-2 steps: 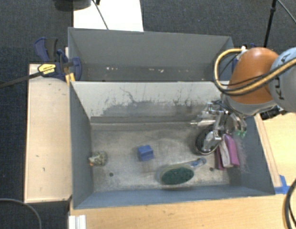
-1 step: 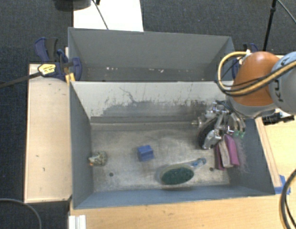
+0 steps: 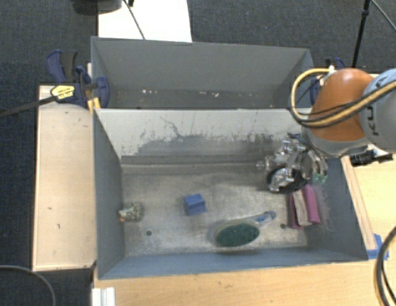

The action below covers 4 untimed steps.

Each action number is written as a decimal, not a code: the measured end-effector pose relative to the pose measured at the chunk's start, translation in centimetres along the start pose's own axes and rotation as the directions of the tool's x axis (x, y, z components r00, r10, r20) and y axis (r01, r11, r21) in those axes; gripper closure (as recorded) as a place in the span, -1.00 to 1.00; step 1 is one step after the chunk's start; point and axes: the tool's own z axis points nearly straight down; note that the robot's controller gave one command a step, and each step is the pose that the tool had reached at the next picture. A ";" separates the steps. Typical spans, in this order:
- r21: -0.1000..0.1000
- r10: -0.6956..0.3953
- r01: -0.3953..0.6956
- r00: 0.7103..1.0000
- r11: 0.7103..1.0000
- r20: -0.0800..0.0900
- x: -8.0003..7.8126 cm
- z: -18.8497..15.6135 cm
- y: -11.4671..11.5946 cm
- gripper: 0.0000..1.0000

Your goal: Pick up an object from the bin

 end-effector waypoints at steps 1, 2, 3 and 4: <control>0.000 -0.468 0.468 0.884 0.884 -0.010 2.0 -12.5 2.4 1.00; -0.001 -0.466 0.466 0.885 0.885 -0.013 2.0 -12.4 2.3 -1.00; -0.010 -0.698 0.698 0.716 0.716 -0.021 5.8 -5.0 -5.6 -1.00; -0.003 -0.780 0.780 0.626 0.626 -0.015 6.8 0.3 -3.5 -1.00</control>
Offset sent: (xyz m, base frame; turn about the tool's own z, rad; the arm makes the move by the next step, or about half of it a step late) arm -0.0196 0.0257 0.1227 -0.4877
